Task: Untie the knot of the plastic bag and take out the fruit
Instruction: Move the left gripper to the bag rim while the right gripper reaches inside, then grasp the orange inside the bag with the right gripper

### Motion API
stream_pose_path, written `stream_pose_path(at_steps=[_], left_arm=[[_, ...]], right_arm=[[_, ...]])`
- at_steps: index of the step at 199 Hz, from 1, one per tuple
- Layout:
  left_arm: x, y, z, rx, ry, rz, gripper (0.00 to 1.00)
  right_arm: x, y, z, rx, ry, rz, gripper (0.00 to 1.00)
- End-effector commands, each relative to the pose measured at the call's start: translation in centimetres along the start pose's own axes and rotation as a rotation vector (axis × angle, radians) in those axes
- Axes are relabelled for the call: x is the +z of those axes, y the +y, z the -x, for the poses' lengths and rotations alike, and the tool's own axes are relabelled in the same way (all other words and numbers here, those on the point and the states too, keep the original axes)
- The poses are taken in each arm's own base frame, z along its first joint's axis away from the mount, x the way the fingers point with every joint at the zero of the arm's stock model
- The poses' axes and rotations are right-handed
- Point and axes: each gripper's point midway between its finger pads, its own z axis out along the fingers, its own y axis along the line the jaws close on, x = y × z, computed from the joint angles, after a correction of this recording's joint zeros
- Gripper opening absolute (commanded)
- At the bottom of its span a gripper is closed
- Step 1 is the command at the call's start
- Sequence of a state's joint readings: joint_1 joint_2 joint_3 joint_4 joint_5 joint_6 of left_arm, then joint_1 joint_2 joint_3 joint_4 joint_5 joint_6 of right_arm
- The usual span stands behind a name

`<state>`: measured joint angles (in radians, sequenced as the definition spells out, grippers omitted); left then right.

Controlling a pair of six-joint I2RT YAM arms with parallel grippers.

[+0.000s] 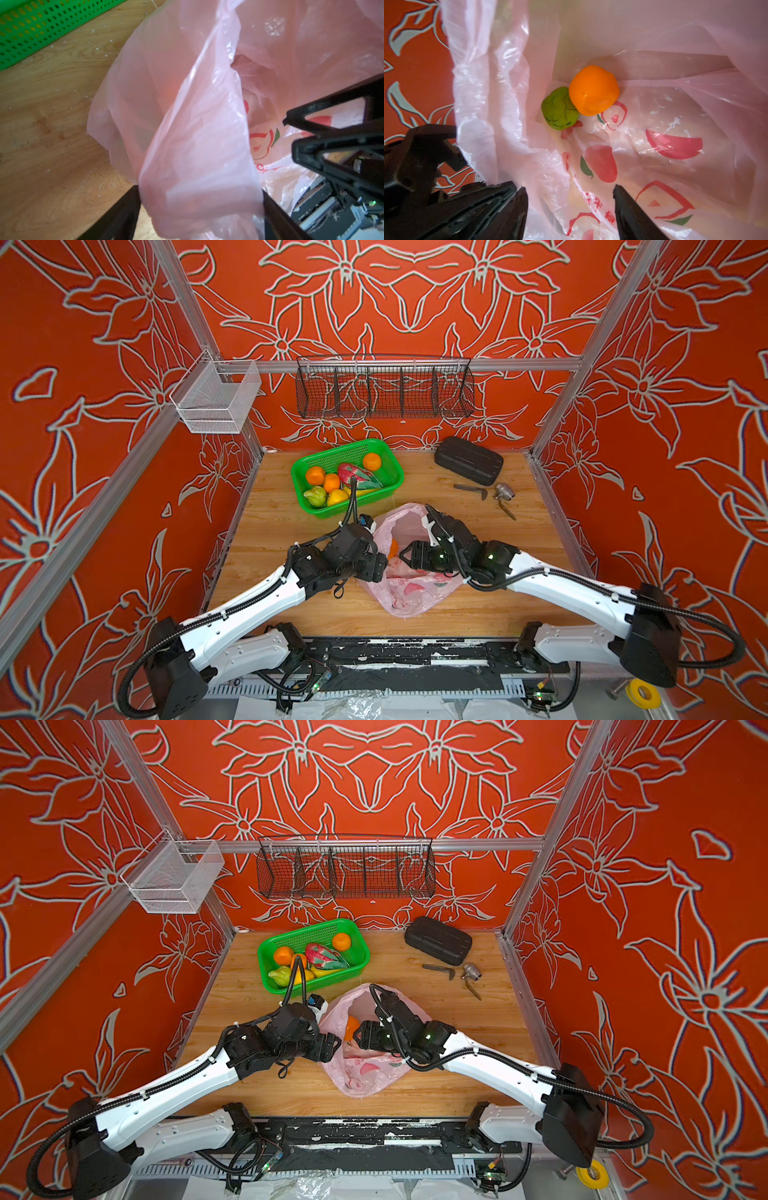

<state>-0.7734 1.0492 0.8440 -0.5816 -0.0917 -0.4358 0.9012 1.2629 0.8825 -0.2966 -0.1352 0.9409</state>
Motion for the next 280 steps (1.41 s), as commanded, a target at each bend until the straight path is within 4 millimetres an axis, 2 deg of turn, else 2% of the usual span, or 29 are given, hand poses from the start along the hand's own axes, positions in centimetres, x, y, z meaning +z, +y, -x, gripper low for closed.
stream_pose_path(at_steps=[1, 9, 26, 37, 41, 65, 86, 112, 135, 152, 187, 206, 226, 251, 280], left_arm=[[0.1, 1.0, -0.1, -0.005, -0.024, 0.045, 0.67], [0.2, 1.4, -0.7, -0.022, -0.015, 0.057, 0.54], [0.1, 2.4, -2.2, -0.05, 0.018, 0.086, 0.16], [0.1, 3.1, -3.5, -0.064, 0.058, 0.112, 0.03], [-0.4, 3.2, -3.5, -0.072, 0.047, 0.107, 0.0], [-1.2, 5.3, -5.4, -0.133, 0.086, 0.199, 0.0], [-1.6, 6.4, -6.2, -0.169, 0.069, 0.232, 0.0], [-2.3, 7.9, -6.8, -0.25, 0.019, 0.276, 0.0], [-2.9, 7.7, -6.1, -0.266, -0.037, 0.244, 0.01], [-3.1, 7.1, -5.3, -0.261, -0.067, 0.203, 0.03], [-3.8, 6.0, -3.5, -0.258, -0.115, 0.159, 0.06], [-4.1, 5.5, -2.5, -0.255, -0.128, 0.145, 0.06], [-4.2, 4.9, -1.8, -0.241, -0.127, 0.134, 0.07], [-4.2, 4.6, -1.3, -0.236, -0.123, 0.135, 0.07], [-4.1, 4.5, -1.2, -0.247, -0.14, 0.123, 0.07]], right_arm=[[1.7, -1.5, -0.9, -0.015, 0.021, -0.066, 0.65], [2.2, -2.2, -1.4, -0.02, 0.045, -0.103, 0.64], [3.3, -4.0, -2.5, -0.015, 0.106, -0.201, 0.63], [4.0, -4.4, -2.9, -0.031, 0.139, -0.223, 0.63], [4.2, -4.5, -3.1, -0.035, 0.152, -0.233, 0.63], [5.1, -5.9, -3.9, -0.042, 0.22, -0.331, 0.63], [5.3, -7.2, -4.5, -0.029, 0.243, -0.39, 0.63], [5.2, -7.2, -4.3, -0.071, 0.241, -0.395, 0.65], [5.2, -5.2, -3.3, -0.096, 0.206, -0.309, 0.68], [5.2, -2.7, -2.2, -0.089, 0.159, -0.212, 0.7], [5.5, 1.4, 0.6, 0.029, 0.039, -0.057, 0.72], [6.2, 2.3, 1.6, 0.081, -0.005, -0.017, 0.74], [6.9, 2.3, 2.3, 0.139, -0.051, -0.017, 0.78], [7.7, 2.3, 3.4, 0.21, -0.106, -0.015, 0.85], [9.2, 2.2, 4.1, 0.277, -0.129, -0.041, 0.9]])
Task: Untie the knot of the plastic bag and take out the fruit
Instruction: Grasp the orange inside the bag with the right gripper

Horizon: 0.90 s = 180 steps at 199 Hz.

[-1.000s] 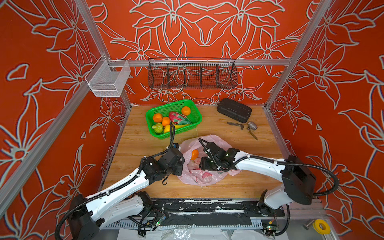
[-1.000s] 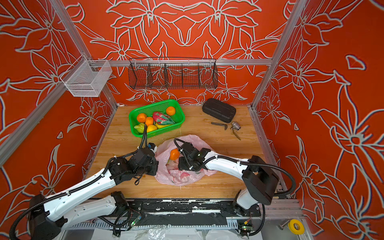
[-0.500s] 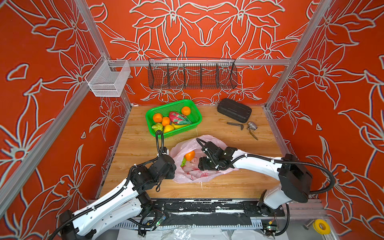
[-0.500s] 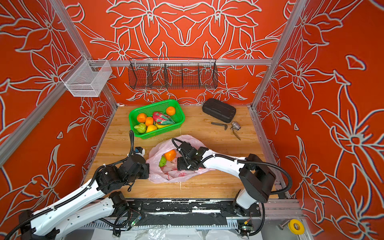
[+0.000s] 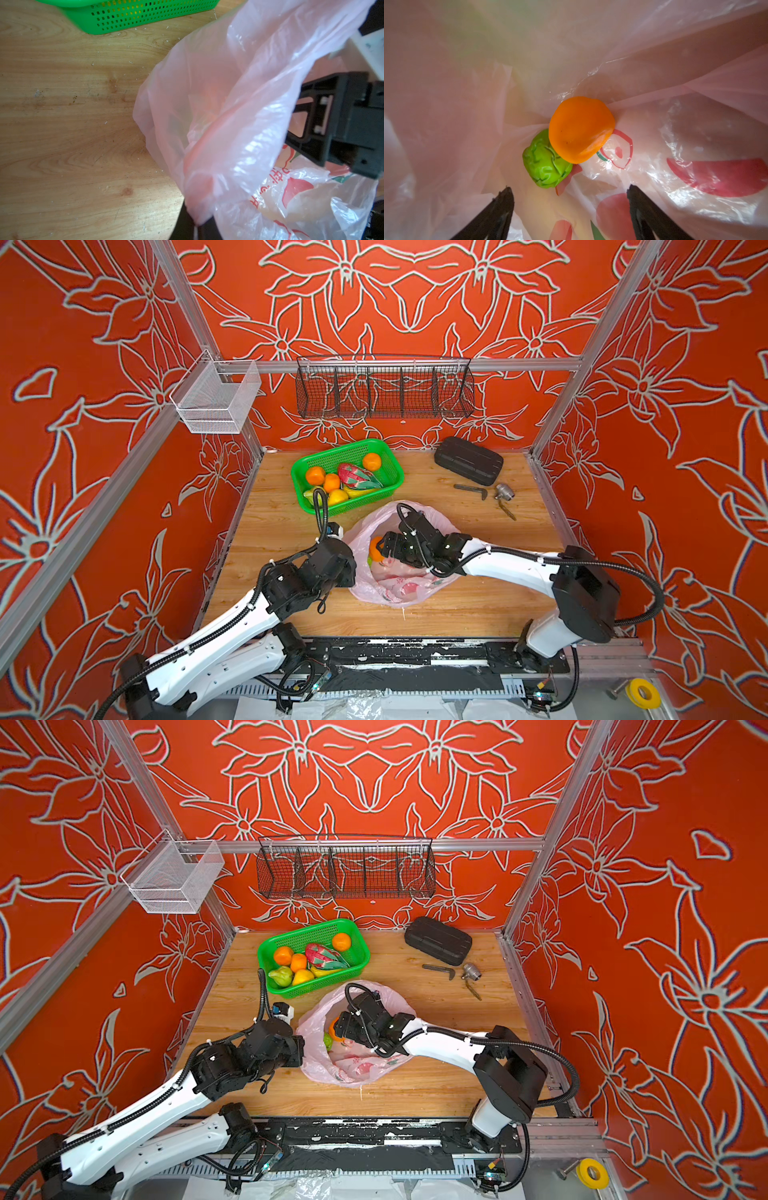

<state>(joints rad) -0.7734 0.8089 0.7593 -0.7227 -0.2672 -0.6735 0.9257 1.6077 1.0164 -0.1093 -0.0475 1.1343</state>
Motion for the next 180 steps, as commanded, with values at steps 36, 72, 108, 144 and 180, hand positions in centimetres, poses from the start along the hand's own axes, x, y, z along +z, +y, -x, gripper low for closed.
stream_pose_path(at_steps=[36, 72, 108, 144, 180], left_arm=[[-0.1, -0.3, 0.3, -0.009, -0.015, -0.017, 0.07], [-0.3, -0.2, 0.1, -0.003, -0.01, -0.015, 0.08], [-0.4, 0.1, 0.0, -0.007, -0.016, -0.014, 0.08], [-0.3, 0.3, -0.3, -0.019, -0.012, -0.012, 0.08], [-0.2, 0.3, -0.4, -0.02, -0.008, -0.013, 0.08]], right_arm=[[2.4, 1.0, 2.3, 0.123, -0.127, -0.113, 0.93], [3.3, -1.0, 2.3, 0.093, -0.14, -0.288, 0.96], [5.2, -0.9, 1.5, 0.048, -0.119, -0.28, 0.96], [6.2, -1.8, 1.2, 0.007, -0.104, -0.321, 0.96], [6.5, -2.7, 0.4, 0.016, -0.069, -0.361, 0.9]])
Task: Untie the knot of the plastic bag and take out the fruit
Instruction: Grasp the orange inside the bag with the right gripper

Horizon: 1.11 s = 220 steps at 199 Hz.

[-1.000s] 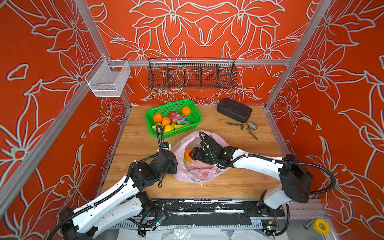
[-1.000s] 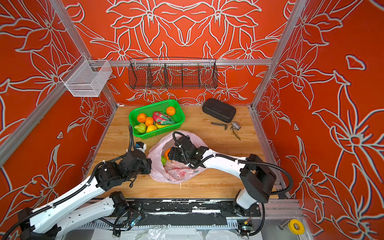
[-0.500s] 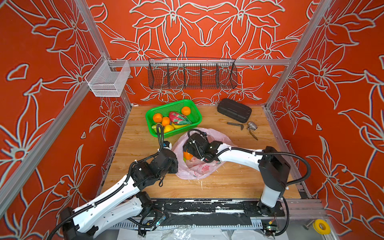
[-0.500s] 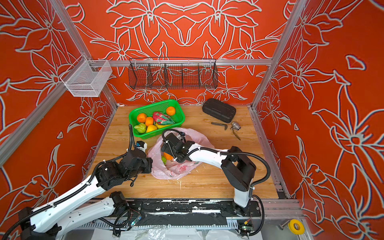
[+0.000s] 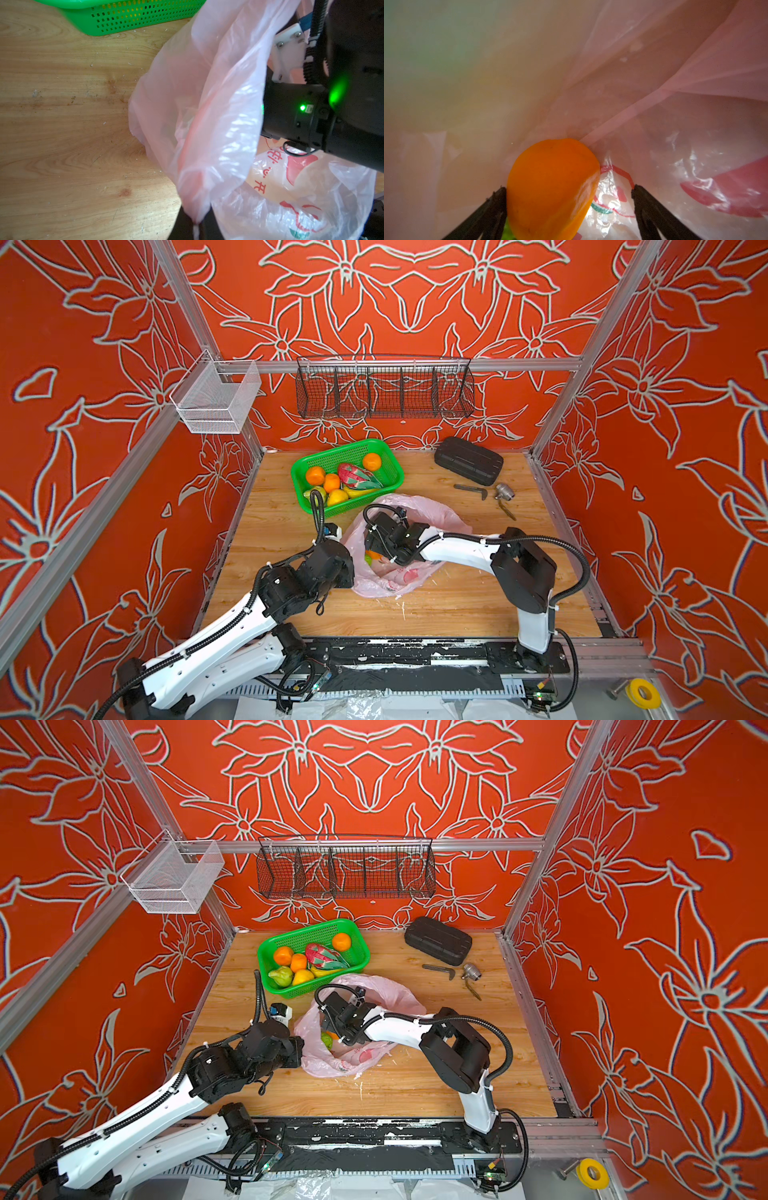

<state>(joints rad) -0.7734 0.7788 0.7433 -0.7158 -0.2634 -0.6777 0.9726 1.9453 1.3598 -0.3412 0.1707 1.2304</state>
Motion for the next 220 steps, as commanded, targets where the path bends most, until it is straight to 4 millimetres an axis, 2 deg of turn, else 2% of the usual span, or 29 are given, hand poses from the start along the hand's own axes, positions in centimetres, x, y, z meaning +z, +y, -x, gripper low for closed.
stream_pose_path(at_steps=[1, 43, 78, 115, 134, 176, 220], left_arm=[[0.1, 0.2, -0.3, -0.01, 0.005, 0.004, 0.08], [0.3, 0.2, -0.5, -0.011, 0.013, 0.006, 0.09], [0.5, -0.1, -0.3, -0.009, 0.016, 0.004, 0.09], [0.5, -0.2, -0.3, -0.008, 0.021, 0.005, 0.09], [0.3, 0.0, -0.3, -0.016, 0.02, 0.01, 0.09], [0.2, -0.1, 0.0, -0.027, 0.007, 0.009, 0.1], [0.0, -1.2, 1.3, 0.0, 0.002, 0.006, 0.11]], right_arm=[[0.5, -1.8, -0.8, -0.026, 0.017, -0.085, 0.9], [-0.4, -1.2, -0.5, -0.013, 0.013, -0.039, 0.74], [-0.7, 0.1, -0.3, 0.011, 0.009, 0.029, 0.71], [0.4, -0.1, -1.0, 0.029, 0.037, 0.024, 0.65], [0.1, -0.2, -1.0, 0.038, 0.038, 0.033, 0.64], [-2.3, 0.4, 0.3, 0.018, -0.008, 0.097, 0.58], [-5.2, 1.1, -0.3, -0.066, 0.025, 0.195, 0.57]])
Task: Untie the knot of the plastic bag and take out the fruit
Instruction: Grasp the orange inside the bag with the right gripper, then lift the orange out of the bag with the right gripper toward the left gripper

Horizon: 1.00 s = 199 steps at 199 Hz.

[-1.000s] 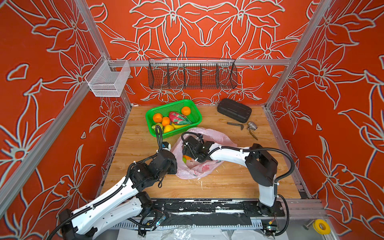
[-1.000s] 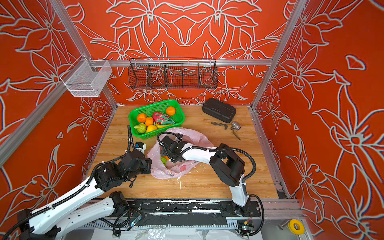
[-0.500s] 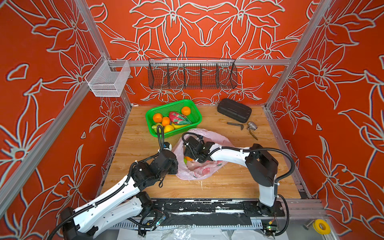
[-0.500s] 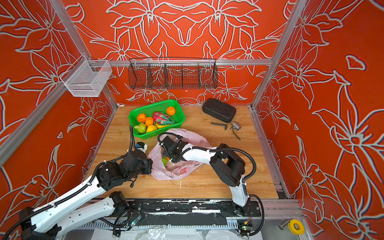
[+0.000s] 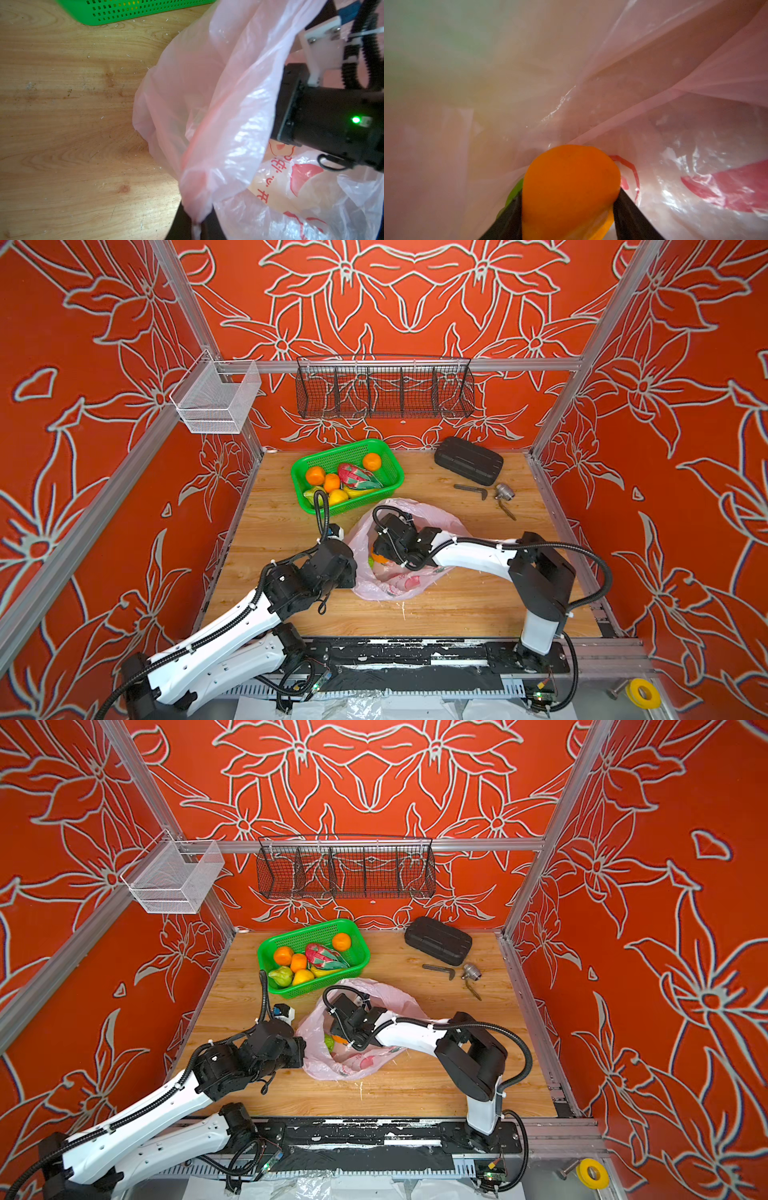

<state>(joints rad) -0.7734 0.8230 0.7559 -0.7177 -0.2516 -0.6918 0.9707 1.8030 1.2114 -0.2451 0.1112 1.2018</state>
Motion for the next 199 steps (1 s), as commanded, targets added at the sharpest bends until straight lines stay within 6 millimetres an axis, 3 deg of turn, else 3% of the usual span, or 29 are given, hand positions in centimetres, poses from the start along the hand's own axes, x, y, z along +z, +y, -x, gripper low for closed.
stream_pose_path(at_steps=[1, 40, 65, 74, 102, 135, 178, 182, 199], left_arm=[[-0.7, -1.0, 1.6, 0.006, -0.031, -0.007, 0.11], [-0.9, -1.9, 3.2, 0.008, -0.039, 0.015, 0.11], [-0.8, -2.2, 3.5, 0.003, -0.006, 0.037, 0.12], [0.1, -2.3, 3.1, 0.009, 0.03, 0.062, 0.13], [0.3, -2.8, 3.5, 0.005, 0.031, 0.055, 0.21], [-0.9, -3.3, 4.9, -0.001, -0.027, 0.019, 0.38], [-2.9, -5.0, 7.3, 0.047, -0.096, -0.056, 0.52], [-4.0, -5.3, 7.8, 0.045, -0.128, -0.088, 0.53], [-5.2, -6.5, 8.9, 0.09, -0.175, -0.151, 0.56]], right_arm=[[-2.4, 1.7, 0.1, -0.06, 0.003, 0.094, 0.57], [-4.9, 1.6, -0.8, -0.182, 0.019, 0.135, 0.56], [-6.6, 1.5, -1.0, -0.25, 0.01, 0.149, 0.55], [-7.2, 1.6, -1.1, -0.271, 0.008, 0.158, 0.55], [-9.5, 1.7, -0.3, -0.306, -0.035, 0.175, 0.55], [-12.8, 2.4, 1.6, -0.305, -0.13, 0.228, 0.54], [-16.8, 4.7, 3.5, -0.352, -0.191, 0.314, 0.54], [-17.1, 4.9, 3.7, -0.35, -0.194, 0.318, 0.54], [-18.3, 5.6, 4.8, -0.334, -0.199, 0.346, 0.54]])
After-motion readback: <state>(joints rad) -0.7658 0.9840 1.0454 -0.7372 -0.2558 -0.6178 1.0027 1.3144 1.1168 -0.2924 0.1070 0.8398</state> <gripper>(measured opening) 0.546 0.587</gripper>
